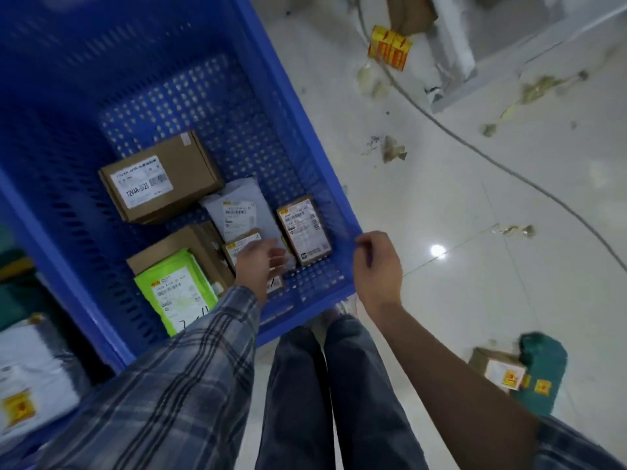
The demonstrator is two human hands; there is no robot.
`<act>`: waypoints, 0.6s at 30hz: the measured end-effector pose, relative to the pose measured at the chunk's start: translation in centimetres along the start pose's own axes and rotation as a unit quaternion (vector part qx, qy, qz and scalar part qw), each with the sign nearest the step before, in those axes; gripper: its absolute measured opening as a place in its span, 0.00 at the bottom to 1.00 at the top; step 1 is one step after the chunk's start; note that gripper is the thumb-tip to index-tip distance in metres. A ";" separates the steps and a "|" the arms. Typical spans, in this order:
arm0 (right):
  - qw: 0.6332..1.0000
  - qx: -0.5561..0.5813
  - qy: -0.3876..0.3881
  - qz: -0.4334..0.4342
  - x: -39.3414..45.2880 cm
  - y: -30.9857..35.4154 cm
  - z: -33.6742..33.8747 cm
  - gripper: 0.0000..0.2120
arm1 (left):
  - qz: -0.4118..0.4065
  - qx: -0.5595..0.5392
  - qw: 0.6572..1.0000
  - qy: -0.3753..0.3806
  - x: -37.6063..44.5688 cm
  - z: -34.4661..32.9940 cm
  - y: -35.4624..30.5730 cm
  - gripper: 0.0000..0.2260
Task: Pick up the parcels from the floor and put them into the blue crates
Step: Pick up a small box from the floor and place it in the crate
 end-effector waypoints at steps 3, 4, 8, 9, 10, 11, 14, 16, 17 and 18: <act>0.974 0.090 -0.107 -0.176 -1.2 -4.9 5.3 0.06 | -0.050 0.022 0.998 -0.025 -2.5 -0.2 -2.2 0.08; 0.958 0.130 -0.110 -0.233 -1.6 -6.9 6.5 0.05 | -0.065 0.025 0.997 -0.034 -3.2 -0.8 -2.8 0.08; 0.900 0.221 -0.016 -0.376 -4.1 -13.5 9.2 0.04 | -0.234 0.128 0.962 -0.054 -6.4 -5.9 -4.7 0.15; 0.903 0.201 0.003 -0.381 -4.7 -15.0 9.9 0.04 | -0.297 0.168 0.939 -0.053 -7.5 -7.8 -4.8 0.15; 0.906 0.184 0.009 -0.381 -5.4 -16.6 10.7 0.04 | -0.356 0.206 0.910 -0.051 -8.7 -9.6 -4.4 0.14; 0.907 0.173 0.006 -0.383 -6.1 -18.2 11.5 0.05 | -0.409 0.245 0.878 -0.044 -9.8 -11.6 -3.7 0.12; 0.887 0.198 0.004 -0.417 -9.0 -23.6 13.2 0.03 | -0.487 0.387 0.783 0.002 -11.8 -18.0 1.0 0.09; 0.873 0.205 0.003 -0.444 -11.5 -27.2 14.4 0.03 | -0.441 0.461 0.766 0.075 -11.5 -21.5 6.6 0.09; 0.871 0.199 0.006 -0.449 -12.7 -29.0 15.1 0.03 | -0.398 0.490 0.769 0.101 -11.0 -22.8 9.5 0.10; 0.870 0.198 0.009 -0.451 -13.8 -30.6 15.8 0.03 | -0.349 0.516 0.774 0.111 -10.4 -23.6 12.2 0.11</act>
Point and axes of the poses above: each hand's wrist, its own x-axis towards the middle knuckle, its own z-axis out of the back of the hand, y = z × x, the point moved 7 cm from there along x, towards the middle knuckle, and after that the axes turned 9 degrees about x, right-handed, at the moved point
